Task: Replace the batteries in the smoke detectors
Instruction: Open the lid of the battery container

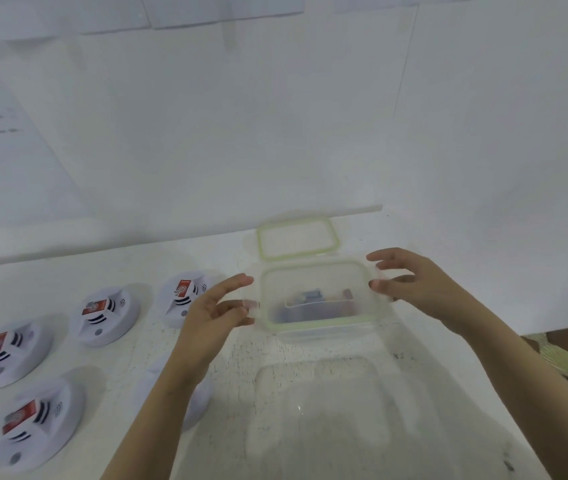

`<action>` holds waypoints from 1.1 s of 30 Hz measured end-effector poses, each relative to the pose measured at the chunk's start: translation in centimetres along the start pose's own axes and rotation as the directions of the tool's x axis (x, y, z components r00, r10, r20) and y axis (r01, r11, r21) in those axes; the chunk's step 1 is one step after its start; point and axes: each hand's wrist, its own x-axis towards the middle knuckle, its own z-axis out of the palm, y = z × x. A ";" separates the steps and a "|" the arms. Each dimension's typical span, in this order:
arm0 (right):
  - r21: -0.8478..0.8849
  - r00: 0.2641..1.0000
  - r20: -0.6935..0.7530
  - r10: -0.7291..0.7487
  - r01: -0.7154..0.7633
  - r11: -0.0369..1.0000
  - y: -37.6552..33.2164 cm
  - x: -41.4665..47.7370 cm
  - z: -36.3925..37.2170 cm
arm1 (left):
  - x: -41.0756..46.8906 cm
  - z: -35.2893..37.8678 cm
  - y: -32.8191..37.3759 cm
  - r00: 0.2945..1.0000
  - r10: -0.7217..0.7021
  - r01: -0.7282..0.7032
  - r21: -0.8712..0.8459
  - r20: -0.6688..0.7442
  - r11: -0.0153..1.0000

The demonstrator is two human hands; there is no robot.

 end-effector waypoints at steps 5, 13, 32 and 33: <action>0.027 0.964 0.259 -0.050 0.045 0.999 -0.2 -1.9 -1.0 | 0.0 -0.5 0.1 0.994 0.082 -0.073 -0.105 0.077 0.992; 0.131 0.975 -0.052 -0.215 0.220 0.967 -1.5 -1.3 -0.5 | 1.6 -0.3 2.1 0.970 0.217 -0.224 -0.056 -0.106 0.973; 0.063 0.985 -0.168 0.047 -0.037 0.997 -2.0 11.0 1.5 | 11.2 2.1 2.0 0.981 -0.146 0.165 0.152 -0.126 0.975; 0.055 0.989 -0.131 0.062 -0.055 0.997 -1.7 11.1 1.5 | 11.1 2.3 1.8 0.979 -0.166 0.184 0.165 -0.119 0.969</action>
